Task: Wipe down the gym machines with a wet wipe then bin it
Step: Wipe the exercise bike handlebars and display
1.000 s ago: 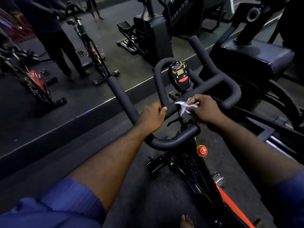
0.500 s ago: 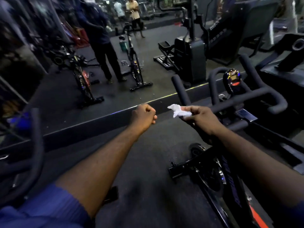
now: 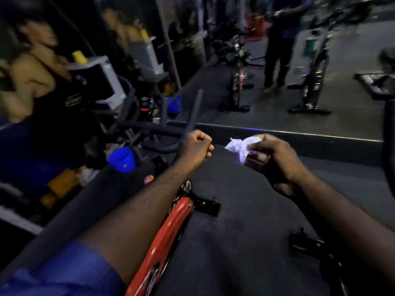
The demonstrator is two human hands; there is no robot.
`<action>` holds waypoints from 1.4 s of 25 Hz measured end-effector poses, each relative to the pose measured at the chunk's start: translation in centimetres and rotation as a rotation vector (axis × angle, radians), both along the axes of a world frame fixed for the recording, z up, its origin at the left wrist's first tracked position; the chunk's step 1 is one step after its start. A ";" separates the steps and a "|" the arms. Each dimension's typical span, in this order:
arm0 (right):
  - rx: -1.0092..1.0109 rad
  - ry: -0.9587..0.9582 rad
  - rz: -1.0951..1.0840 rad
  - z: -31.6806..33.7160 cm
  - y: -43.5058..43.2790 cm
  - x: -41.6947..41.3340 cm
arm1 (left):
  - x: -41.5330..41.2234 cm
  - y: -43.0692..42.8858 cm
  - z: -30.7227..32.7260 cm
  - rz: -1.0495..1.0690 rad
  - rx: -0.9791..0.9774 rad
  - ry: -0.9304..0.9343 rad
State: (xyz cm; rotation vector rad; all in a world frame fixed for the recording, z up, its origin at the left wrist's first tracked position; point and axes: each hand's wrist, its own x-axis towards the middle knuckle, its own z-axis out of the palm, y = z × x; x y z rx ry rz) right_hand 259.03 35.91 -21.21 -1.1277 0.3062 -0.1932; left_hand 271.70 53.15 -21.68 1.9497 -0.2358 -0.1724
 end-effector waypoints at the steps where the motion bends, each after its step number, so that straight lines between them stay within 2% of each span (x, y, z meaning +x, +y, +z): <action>1: 0.037 -0.001 0.089 -0.9 1.8 0.6 | -0.9 2.5 -0.6 0.058 -0.006 0.008; 5: 0.087 0.028 0.305 -4.4 10.9 1.6 | -7.0 13.1 -2.6 0.238 0.050 0.073; 10: 0.034 0.056 0.575 -5.9 23.0 0.5 | -13.0 27.2 -3.3 0.491 0.114 0.096; 17: -0.247 -0.006 0.727 -9.4 39.0 -2.4 | -19.7 44.1 -5.7 0.692 0.091 0.147; 19: -0.351 -0.020 0.721 -12.1 44.5 -3.3 | -20.9 49.4 -7.4 0.700 0.094 0.175; 23: -0.697 -0.049 0.725 -18.3 53.2 -5.9 | -22.6 59.4 -12.7 0.694 0.121 0.206; 26: -0.867 -0.032 0.583 -21.8 59.3 -8.2 | -22.3 67.0 -18.4 0.578 0.191 0.280; 30: -1.126 -0.040 0.369 -23.8 63.1 -7.5 | -20.1 68.9 -21.5 0.449 0.315 0.205; 35: -1.215 -0.166 0.258 -27.2 67.0 -5.9 | -15.1 67.8 -24.4 0.242 0.491 0.178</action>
